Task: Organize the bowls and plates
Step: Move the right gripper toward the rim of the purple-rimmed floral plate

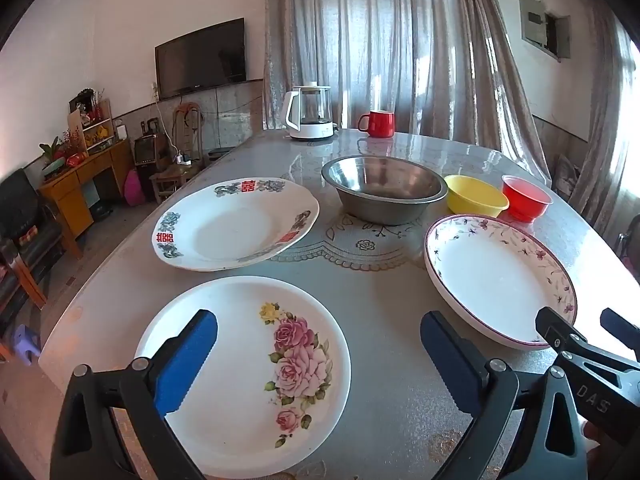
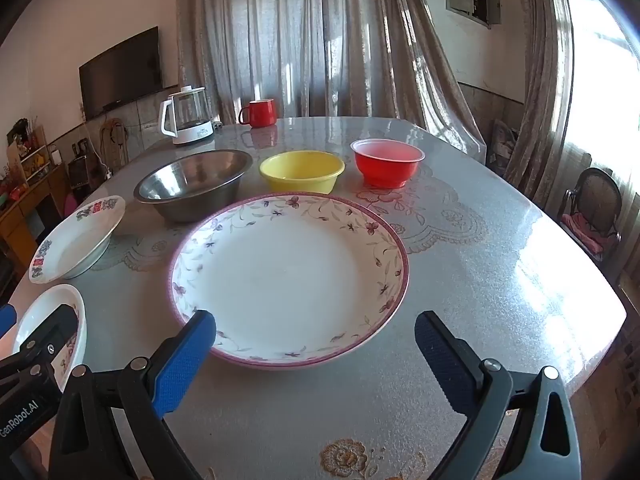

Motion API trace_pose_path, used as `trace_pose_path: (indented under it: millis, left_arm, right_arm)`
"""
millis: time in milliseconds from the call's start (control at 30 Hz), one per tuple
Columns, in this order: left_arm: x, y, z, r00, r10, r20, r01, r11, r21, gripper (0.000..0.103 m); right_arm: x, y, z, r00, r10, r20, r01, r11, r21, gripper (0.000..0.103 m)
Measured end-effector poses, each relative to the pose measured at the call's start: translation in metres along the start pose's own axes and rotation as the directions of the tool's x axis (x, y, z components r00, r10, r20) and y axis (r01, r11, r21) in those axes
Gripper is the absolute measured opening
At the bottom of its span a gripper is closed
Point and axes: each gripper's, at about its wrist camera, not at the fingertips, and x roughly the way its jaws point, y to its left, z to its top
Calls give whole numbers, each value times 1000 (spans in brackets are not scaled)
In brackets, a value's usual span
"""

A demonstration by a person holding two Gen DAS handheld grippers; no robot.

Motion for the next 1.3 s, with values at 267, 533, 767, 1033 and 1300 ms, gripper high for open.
trace_pose_path:
  millis: [267,533,767,1033,1300]
  left_arm:
    - [2,8,-3,999,38,-1,-38,999,-9,102]
    - [3,4,-6,999,46,-21,-46,999,15,102]
    - [5,1,-6,998,47,-33,-47,999,23,102]
    - [6,-2,-5,998,47,-38,-46,998,34,102]
    - [7,-4,-4,998,45,-39,-44,998,43,102]
  right_arm:
    - [-1,1,-1,997,72,19,-72,997,-1,102]
    - [5,9,2,995,103,2,-103,995,-12,102]
    - [2,4,2,994,106,11,-106,994,0,102]
    - [3,0,2,994,106,10,-106,994,7,102]
    - [4,-2,3,994,110,7,-110,994,7,102]
